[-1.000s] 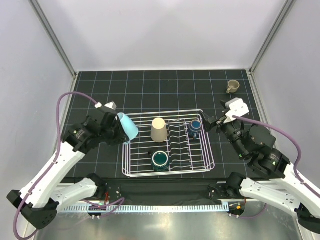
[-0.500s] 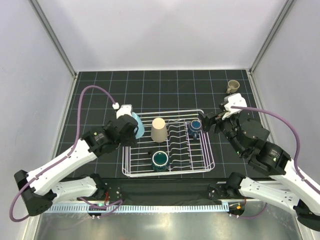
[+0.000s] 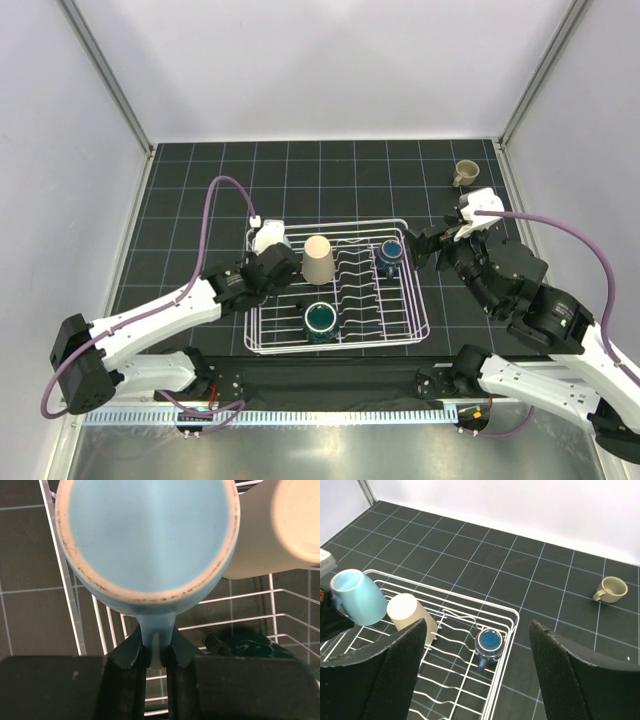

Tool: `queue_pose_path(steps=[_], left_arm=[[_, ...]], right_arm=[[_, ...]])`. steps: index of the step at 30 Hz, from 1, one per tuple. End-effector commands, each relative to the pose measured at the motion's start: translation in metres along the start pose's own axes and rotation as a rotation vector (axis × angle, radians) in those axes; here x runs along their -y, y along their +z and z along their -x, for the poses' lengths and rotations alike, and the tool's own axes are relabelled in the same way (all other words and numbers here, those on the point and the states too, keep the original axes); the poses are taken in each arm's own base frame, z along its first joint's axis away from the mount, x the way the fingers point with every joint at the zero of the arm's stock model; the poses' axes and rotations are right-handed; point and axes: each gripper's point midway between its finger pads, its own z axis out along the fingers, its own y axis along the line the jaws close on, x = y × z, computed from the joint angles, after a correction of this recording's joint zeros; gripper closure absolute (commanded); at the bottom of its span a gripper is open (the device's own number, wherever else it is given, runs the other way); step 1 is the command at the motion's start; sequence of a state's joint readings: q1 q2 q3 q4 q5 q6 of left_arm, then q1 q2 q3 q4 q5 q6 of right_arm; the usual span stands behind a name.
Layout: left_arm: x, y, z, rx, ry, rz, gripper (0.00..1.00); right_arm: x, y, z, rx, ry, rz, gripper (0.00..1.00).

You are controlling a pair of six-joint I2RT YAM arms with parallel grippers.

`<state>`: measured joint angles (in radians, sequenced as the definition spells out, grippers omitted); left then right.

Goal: Load the cups into the dish rack

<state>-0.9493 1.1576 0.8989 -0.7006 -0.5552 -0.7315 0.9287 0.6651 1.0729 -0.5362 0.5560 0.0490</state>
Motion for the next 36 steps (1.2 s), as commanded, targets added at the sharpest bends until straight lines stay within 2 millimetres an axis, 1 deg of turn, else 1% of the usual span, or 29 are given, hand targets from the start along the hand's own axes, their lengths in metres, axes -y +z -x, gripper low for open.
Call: queue_pose_path(steps=[1,3,4,8,15,17,23,24,27,30,32,36], left_arm=[[0.008,0.002,0.035,0.168,-0.079,-0.014,1.00],[0.010,0.006,0.033,0.176,-0.074,-0.017,1.00],[0.010,0.011,0.028,0.167,-0.063,-0.011,1.00],[0.014,0.024,0.019,0.140,-0.044,0.001,1.00],[0.019,0.045,0.012,0.139,-0.003,0.030,1.00],[0.023,0.049,0.010,0.138,0.007,0.020,1.00],[0.022,0.059,0.004,0.138,0.028,0.035,1.00],[0.020,0.061,0.000,0.132,0.034,0.039,1.00],[0.020,0.064,-0.004,0.127,0.040,0.039,1.00],[0.018,0.069,-0.013,0.113,0.052,0.046,1.00],[0.013,0.073,-0.020,0.101,0.058,0.065,1.00],[0.008,0.075,-0.029,0.089,0.047,0.074,1.00]], right_arm=[[0.001,-0.006,0.009,0.005,0.055,-0.001,0.17],[0.000,-0.007,0.006,-0.014,0.055,0.002,0.17],[0.001,-0.008,0.005,-0.017,0.062,0.000,0.17],[0.006,-0.012,0.002,-0.023,0.076,-0.020,0.17],[0.011,-0.016,-0.007,-0.044,0.101,-0.040,0.17],[0.012,-0.017,-0.007,-0.045,0.099,-0.047,0.17],[0.015,-0.017,-0.008,-0.050,0.096,-0.063,0.17],[0.016,-0.017,-0.007,-0.048,0.098,-0.066,0.17],[0.015,-0.016,-0.009,-0.052,0.096,-0.066,0.17],[0.014,-0.013,-0.011,-0.057,0.091,-0.070,0.17],[0.013,-0.012,-0.010,-0.053,0.091,-0.068,0.17],[0.009,-0.008,-0.011,-0.065,0.081,-0.059,0.17]])
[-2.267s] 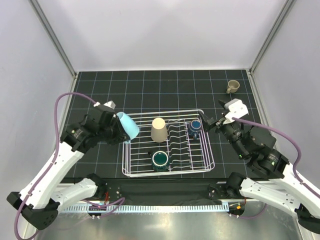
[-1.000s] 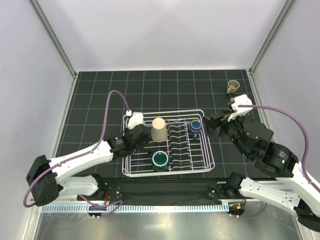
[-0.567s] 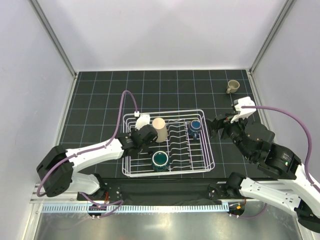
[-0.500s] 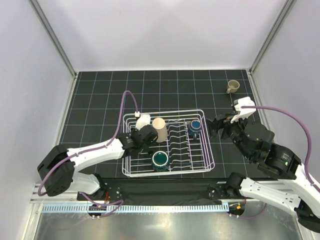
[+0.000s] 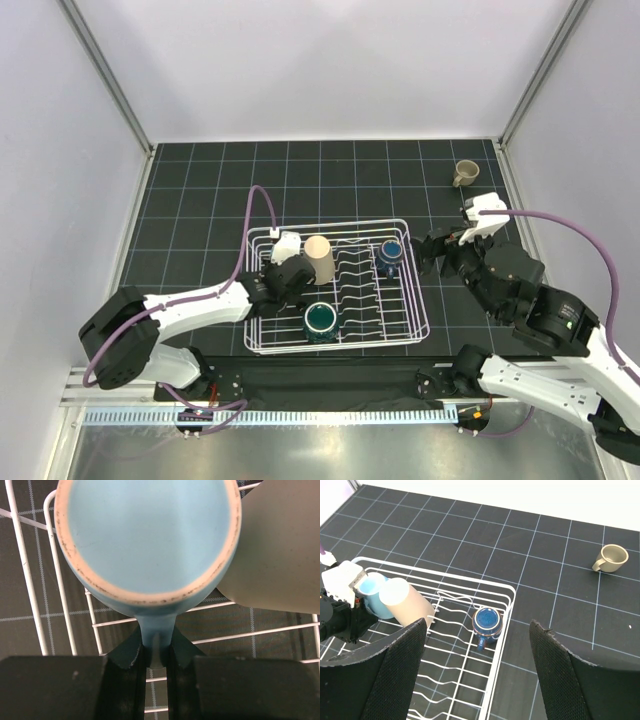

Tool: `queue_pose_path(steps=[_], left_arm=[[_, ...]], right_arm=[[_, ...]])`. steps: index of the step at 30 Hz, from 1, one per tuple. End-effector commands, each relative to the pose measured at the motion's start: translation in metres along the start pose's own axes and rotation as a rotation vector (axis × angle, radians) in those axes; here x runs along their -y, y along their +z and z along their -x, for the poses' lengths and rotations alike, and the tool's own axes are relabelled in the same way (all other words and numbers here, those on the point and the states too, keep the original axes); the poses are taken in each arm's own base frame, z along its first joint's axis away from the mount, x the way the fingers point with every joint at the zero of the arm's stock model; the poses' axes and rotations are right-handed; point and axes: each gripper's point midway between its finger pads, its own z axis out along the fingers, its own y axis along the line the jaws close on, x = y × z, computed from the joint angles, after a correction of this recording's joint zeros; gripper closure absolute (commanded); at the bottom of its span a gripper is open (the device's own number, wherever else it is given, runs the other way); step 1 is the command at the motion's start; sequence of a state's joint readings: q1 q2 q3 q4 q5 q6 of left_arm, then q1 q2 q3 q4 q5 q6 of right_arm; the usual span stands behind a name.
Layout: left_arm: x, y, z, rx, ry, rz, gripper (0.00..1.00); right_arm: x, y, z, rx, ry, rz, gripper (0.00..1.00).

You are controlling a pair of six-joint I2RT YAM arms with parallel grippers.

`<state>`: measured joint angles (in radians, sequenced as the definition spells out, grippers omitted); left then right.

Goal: Load the cups into the dish rack

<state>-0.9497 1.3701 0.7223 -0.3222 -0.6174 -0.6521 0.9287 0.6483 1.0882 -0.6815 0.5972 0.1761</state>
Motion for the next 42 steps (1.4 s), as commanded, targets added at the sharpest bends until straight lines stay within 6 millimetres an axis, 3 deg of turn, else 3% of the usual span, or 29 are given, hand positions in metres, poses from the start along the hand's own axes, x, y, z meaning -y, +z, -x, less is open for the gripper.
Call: queue_pose_path(steps=[1,4,10,15,25,28,33,34,36,37,39,40,42], left_arm=[[-0.001,0.004,0.007,0.055,-0.049,0.020,1.00],[-0.002,0.003,0.003,0.041,-0.059,0.022,0.99],[-0.008,0.001,-0.007,0.011,-0.082,0.035,0.84],[-0.011,-0.004,-0.009,-0.002,-0.082,0.033,0.80],[-0.010,-0.016,-0.001,-0.010,-0.096,0.013,0.42],[-0.011,-0.023,0.005,-0.006,-0.112,0.004,0.34],[-0.013,-0.041,0.016,0.011,-0.144,-0.035,0.32],[-0.013,-0.045,0.020,0.017,-0.150,-0.046,0.30],[-0.012,-0.055,0.026,0.023,-0.153,-0.081,0.27],[-0.011,-0.060,0.031,0.031,-0.156,-0.099,0.25],[-0.010,-0.069,0.035,0.029,-0.144,-0.133,0.22],[-0.009,-0.073,0.039,0.030,-0.142,-0.149,0.18],[-0.007,-0.080,0.040,0.015,-0.111,-0.185,0.18]], right_arm=[[-0.003,0.003,0.010,0.021,0.017,-0.002,0.17],[-0.006,0.005,0.007,0.013,0.018,0.006,0.17],[-0.014,0.010,0.005,0.008,0.020,0.025,0.17],[-0.022,0.019,-0.001,-0.020,-0.004,0.041,0.17],[-0.033,0.030,-0.008,-0.041,0.005,0.055,0.17],[-0.035,0.038,-0.012,-0.070,0.005,0.036,0.16],[-0.033,0.057,-0.027,-0.193,0.094,0.021,0.16],[-0.013,0.065,-0.025,-0.205,0.150,-0.031,0.16],[-0.007,0.078,-0.037,-0.279,0.232,-0.022,0.16],[0.015,0.086,-0.035,-0.280,0.298,-0.081,0.16],[0.027,0.103,-0.041,-0.314,0.347,-0.099,0.16],[0.045,0.109,-0.035,-0.306,0.387,-0.152,0.16],[0.062,0.128,-0.049,-0.374,0.435,-0.220,0.16]])
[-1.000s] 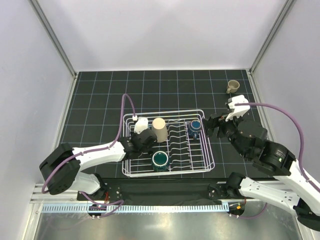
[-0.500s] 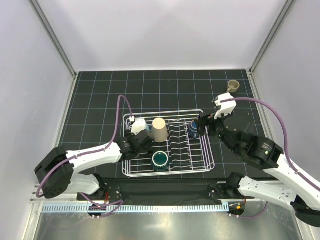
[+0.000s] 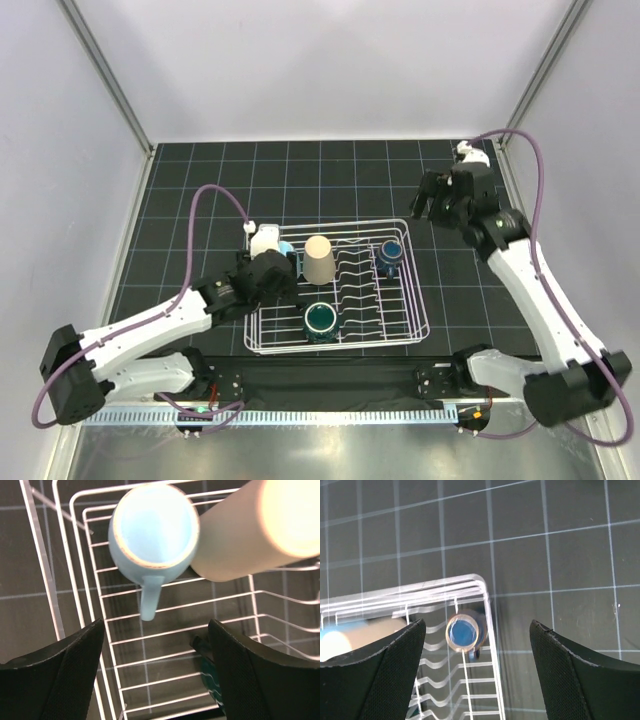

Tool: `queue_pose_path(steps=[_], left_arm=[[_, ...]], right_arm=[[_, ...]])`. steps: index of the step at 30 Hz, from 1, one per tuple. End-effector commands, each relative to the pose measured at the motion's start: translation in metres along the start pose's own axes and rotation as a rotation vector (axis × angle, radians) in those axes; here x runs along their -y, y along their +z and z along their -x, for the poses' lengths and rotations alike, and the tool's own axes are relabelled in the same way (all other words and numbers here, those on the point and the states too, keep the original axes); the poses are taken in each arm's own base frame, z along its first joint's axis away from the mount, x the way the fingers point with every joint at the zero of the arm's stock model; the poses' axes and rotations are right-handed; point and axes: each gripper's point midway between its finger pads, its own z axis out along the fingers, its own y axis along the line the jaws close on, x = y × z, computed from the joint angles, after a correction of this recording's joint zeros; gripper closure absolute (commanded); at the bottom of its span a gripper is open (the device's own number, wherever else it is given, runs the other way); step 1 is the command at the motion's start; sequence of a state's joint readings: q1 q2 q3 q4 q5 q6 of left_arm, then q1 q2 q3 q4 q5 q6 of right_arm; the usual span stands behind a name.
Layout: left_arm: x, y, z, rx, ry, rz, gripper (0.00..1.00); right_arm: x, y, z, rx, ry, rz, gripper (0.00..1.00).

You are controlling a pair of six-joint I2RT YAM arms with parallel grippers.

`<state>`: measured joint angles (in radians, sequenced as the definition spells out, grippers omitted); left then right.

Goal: Load the cups into the dish rack

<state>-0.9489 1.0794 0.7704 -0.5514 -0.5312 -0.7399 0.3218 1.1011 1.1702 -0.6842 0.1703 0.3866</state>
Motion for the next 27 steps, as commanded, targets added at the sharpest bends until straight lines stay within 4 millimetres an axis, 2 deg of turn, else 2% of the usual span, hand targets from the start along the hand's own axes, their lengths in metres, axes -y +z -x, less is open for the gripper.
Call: queue_pose_path(steps=[1,2,3,4,5,6,9,10,12,13,14,15,16,17,18,19,21,24,27], left_arm=[[0.011,-0.022,0.011,-0.025,0.037,-0.093,0.18],[0.014,-0.029,0.019,-0.019,0.033,-0.111,0.18],[0.014,-0.035,0.018,-0.032,0.044,-0.125,0.18],[0.017,-0.045,0.022,-0.029,0.054,-0.172,0.19],[0.020,-0.053,0.028,-0.020,0.054,-0.201,0.19],[0.021,-0.060,0.031,-0.012,0.058,-0.223,0.19],[0.015,-0.089,0.045,0.030,0.056,-0.277,0.19],[0.005,-0.099,0.047,0.048,0.046,-0.268,0.19],[-0.006,-0.110,0.052,0.070,0.022,-0.252,0.19],[-0.014,-0.116,0.050,0.069,-0.002,-0.237,0.20],[-0.023,-0.124,0.054,0.100,-0.030,-0.231,0.20],[-0.028,-0.130,0.056,0.114,-0.056,-0.233,0.20],[-0.032,-0.135,0.056,0.126,-0.078,-0.233,0.20],[-0.041,-0.144,0.058,0.152,-0.131,-0.239,0.20],[-0.045,-0.147,0.058,0.164,-0.155,-0.239,0.20],[-0.049,-0.150,0.057,0.174,-0.175,-0.243,0.20],[-0.058,-0.161,0.060,0.213,-0.234,-0.258,0.20],[-0.065,-0.171,0.063,0.247,-0.263,-0.279,0.21],[-0.065,-0.172,0.065,0.246,-0.242,-0.270,0.20]], right_arm=[[-0.007,0.013,0.030,-0.027,0.157,0.051,0.16],[0.009,0.022,0.037,-0.031,0.206,0.005,0.16],[0.022,0.043,0.029,-0.094,0.246,-0.053,0.16],[0.028,0.048,0.041,-0.087,0.284,-0.067,0.16],[0.045,0.058,0.045,-0.095,0.345,-0.114,0.17],[0.051,0.077,0.039,-0.146,0.375,-0.122,0.19],[0.071,0.101,0.058,-0.134,0.462,-0.157,0.26],[0.079,0.119,0.061,-0.140,0.472,-0.187,0.30],[0.093,0.136,0.063,-0.158,0.497,-0.229,0.36],[0.103,0.151,0.072,-0.147,0.497,-0.270,0.36],[0.113,0.158,0.075,-0.138,0.498,-0.308,0.38],[0.119,0.160,0.091,-0.106,0.506,-0.324,0.39],[0.128,0.174,0.086,-0.122,0.510,-0.354,0.40],[0.137,0.176,0.089,-0.117,0.518,-0.387,0.41],[0.142,0.176,0.103,-0.084,0.531,-0.390,0.41],[0.150,0.185,0.100,-0.094,0.540,-0.412,0.41],[0.167,0.189,0.105,-0.076,0.563,-0.451,0.41],[0.185,0.200,0.099,-0.085,0.583,-0.480,0.41],[0.200,0.208,0.096,-0.091,0.585,-0.491,0.41]])
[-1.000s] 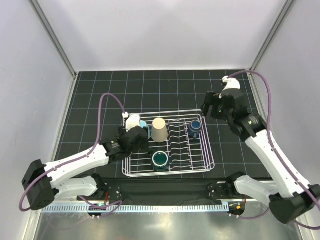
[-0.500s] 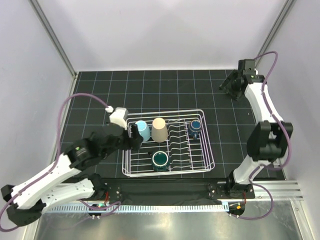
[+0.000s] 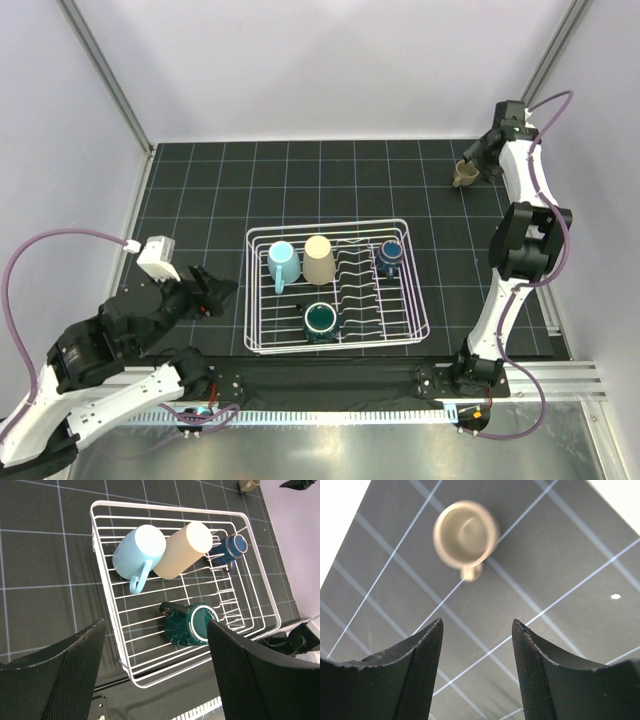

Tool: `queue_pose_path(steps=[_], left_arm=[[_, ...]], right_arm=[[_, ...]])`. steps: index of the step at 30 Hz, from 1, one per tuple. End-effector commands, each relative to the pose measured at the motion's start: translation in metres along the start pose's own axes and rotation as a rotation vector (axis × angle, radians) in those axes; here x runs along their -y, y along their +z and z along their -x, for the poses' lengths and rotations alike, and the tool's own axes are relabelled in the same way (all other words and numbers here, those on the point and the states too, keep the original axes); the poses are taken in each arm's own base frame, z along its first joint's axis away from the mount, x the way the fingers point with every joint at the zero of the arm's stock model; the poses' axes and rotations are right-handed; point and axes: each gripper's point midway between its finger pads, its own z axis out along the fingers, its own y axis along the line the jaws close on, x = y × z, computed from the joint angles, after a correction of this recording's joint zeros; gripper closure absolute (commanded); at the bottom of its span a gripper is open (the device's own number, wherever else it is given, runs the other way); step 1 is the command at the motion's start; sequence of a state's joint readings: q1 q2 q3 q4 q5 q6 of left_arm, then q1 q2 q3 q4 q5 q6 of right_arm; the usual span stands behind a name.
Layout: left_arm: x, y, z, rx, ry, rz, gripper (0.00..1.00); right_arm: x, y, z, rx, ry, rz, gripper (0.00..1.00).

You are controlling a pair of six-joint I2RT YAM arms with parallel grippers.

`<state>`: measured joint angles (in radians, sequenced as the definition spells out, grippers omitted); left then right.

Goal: Load the cups into the dish rack

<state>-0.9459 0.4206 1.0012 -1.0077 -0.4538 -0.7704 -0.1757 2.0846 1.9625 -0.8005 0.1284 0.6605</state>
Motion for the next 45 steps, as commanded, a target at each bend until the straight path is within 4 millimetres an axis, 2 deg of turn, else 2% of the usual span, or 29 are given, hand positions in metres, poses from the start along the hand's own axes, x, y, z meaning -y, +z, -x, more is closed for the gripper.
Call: queue_pose_path(steps=[1,7,12,19,26,32,36,44,45], left_arm=[[-0.001,-0.001,0.008,0.009,0.008,0.034,0.20],[0.010,0.015,0.014,-0.008,0.066,0.060,0.21],[0.016,0.025,0.016,-0.039,0.100,0.094,0.23],[0.021,0.035,0.011,-0.082,0.127,0.107,0.24],[0.024,0.040,0.010,-0.088,0.140,0.111,0.25],[0.035,0.052,-0.002,-0.163,0.176,0.095,0.29],[0.037,0.056,-0.002,-0.176,0.186,0.108,0.31],[0.041,0.057,0.003,-0.176,0.190,0.111,0.32],[0.045,0.056,0.009,-0.167,0.188,0.103,0.32]], right_arm=[[0.010,0.005,0.022,0.043,0.032,-0.025,0.41],[0.019,0.028,0.017,0.010,0.026,-0.041,0.42],[0.021,0.043,0.020,0.022,0.020,-0.032,0.47],[0.025,0.056,0.024,0.022,0.028,-0.024,0.48],[0.020,0.067,0.027,0.015,0.044,0.003,0.48],[0.012,0.071,0.034,0.024,0.054,0.034,0.49],[0.018,0.083,0.027,-0.002,0.051,0.012,0.50],[0.022,0.106,0.017,-0.034,0.021,0.000,0.63],[0.023,0.108,0.015,-0.042,0.013,-0.002,0.64]])
